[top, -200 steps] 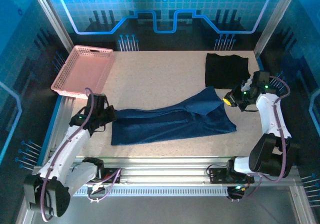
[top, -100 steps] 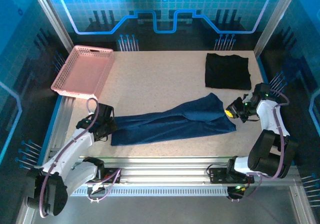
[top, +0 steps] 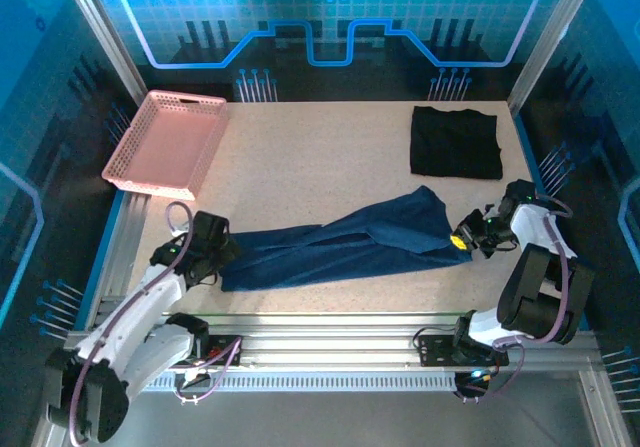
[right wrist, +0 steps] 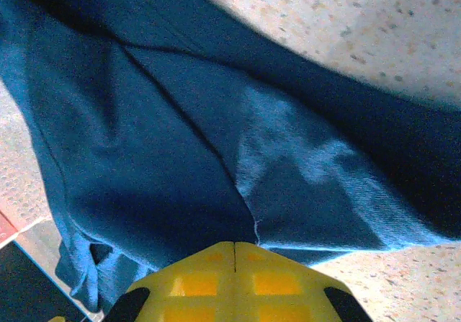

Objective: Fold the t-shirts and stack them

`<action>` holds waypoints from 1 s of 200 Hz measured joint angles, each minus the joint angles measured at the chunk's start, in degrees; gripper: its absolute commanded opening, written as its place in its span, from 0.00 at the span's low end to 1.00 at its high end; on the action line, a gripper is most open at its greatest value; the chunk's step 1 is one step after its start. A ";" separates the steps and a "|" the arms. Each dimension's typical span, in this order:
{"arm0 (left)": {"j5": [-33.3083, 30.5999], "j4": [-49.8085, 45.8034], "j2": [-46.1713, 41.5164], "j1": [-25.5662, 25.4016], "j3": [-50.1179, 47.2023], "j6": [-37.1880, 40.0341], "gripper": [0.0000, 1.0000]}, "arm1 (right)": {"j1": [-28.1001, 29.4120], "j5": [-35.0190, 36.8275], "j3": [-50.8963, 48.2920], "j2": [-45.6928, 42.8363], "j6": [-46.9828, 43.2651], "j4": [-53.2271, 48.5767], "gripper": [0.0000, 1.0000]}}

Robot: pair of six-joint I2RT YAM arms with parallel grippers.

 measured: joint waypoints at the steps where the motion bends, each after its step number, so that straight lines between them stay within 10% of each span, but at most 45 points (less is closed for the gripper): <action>1: -0.04 -0.04 -0.13 0.02 0.04 -0.13 0.79 | -0.02 0.04 0.00 0.00 -0.04 0.00 0.07; 69: 7.13 2.97 14.71 5.49 8.70 3.02 0.78 | -0.02 1.09 0.98 0.52 -1.25 -0.33 0.62; 200: 12.87 7.04 39.39 7.15 19.15 8.26 0.55 | 28.83 12.79 28.98 21.35 -12.48 -4.72 0.64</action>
